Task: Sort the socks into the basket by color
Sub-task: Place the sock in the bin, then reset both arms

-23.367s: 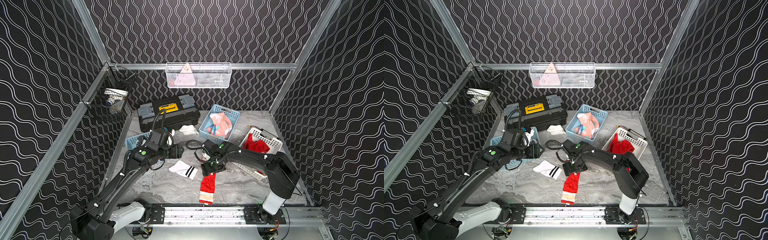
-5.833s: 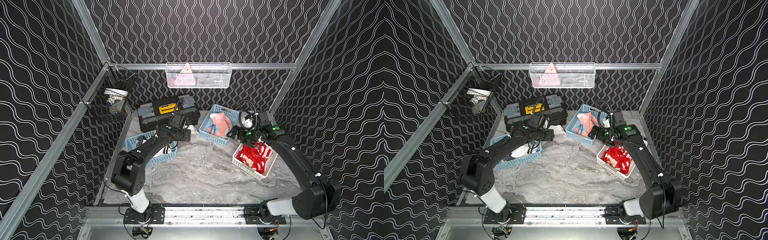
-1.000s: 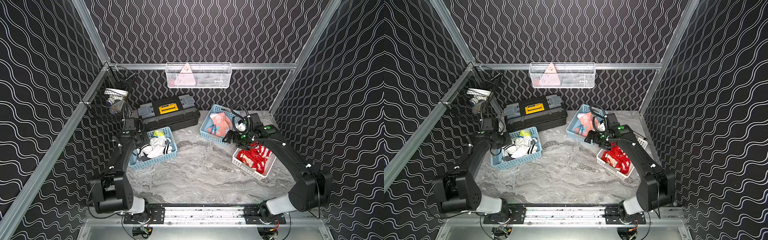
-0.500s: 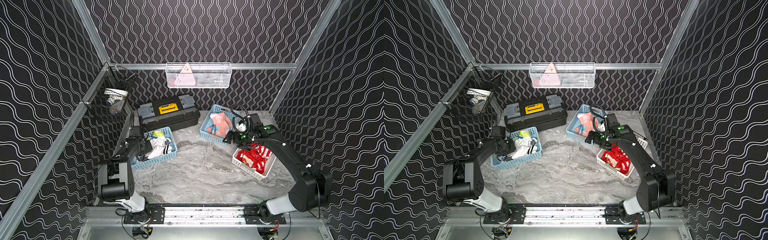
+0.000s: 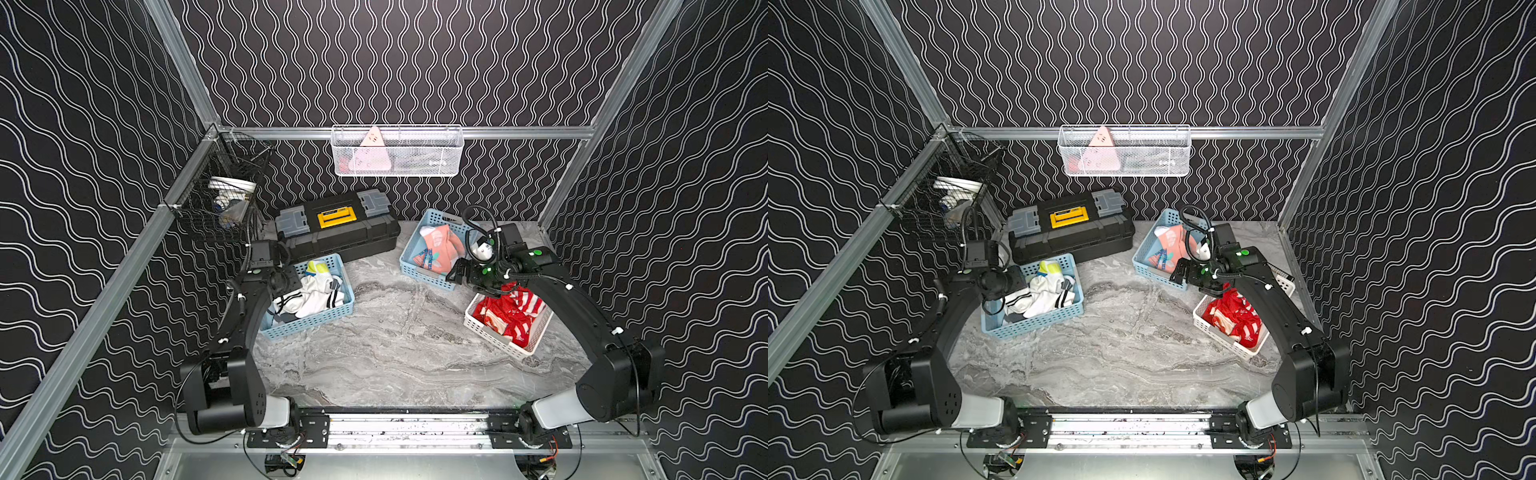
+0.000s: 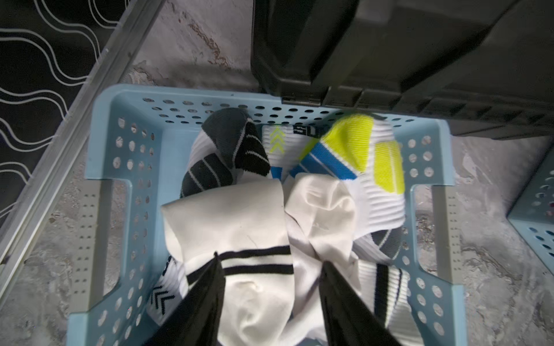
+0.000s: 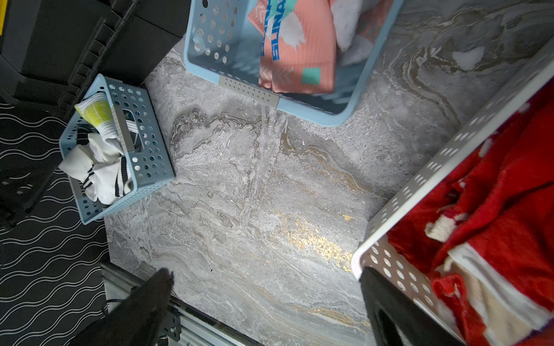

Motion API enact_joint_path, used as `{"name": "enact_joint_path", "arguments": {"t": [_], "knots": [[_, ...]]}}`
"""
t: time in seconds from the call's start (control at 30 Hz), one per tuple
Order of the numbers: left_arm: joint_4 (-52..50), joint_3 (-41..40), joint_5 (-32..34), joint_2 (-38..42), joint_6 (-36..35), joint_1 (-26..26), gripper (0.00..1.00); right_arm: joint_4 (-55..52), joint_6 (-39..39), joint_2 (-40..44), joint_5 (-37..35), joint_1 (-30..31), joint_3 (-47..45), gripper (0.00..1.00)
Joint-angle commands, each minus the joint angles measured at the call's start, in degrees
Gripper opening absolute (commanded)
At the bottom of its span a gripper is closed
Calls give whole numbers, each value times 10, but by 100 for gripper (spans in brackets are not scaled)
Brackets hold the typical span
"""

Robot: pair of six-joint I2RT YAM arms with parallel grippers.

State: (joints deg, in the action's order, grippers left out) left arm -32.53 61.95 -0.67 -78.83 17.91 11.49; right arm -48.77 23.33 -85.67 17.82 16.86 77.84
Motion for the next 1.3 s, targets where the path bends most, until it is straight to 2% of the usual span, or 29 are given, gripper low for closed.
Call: {"name": "enact_joint_path", "arguments": {"t": [0.0,0.1,0.27,0.37,0.47,0.5,0.67,0.9,1.17,1.27], "knots": [[-24,8,-20,30,-9,-1,58,-15,-8,1,-24,0,8,100],[-17,4,-39,66,-9,-3,62,-19,-13,5,-64,-1,14,100],[-1,3,-61,93,-22,-25,71,-29,-18,11,-190,-3,24,100],[30,-6,-65,97,-24,-36,78,19,-36,27,-223,-10,12,100],[72,-17,-57,107,-29,-44,89,57,-38,28,-227,-31,4,100],[83,-21,-51,106,-36,-47,97,64,-30,25,-226,-42,3,100],[128,-36,-26,88,-69,-63,99,95,-19,14,-216,-72,-8,100],[278,-126,32,43,-123,-87,99,246,-29,61,-241,-79,-110,100],[555,-272,47,-18,-155,-102,99,340,-39,88,-242,-124,-201,100],[642,-314,51,-44,-146,-102,99,363,-49,89,-249,-153,-231,100]]}}
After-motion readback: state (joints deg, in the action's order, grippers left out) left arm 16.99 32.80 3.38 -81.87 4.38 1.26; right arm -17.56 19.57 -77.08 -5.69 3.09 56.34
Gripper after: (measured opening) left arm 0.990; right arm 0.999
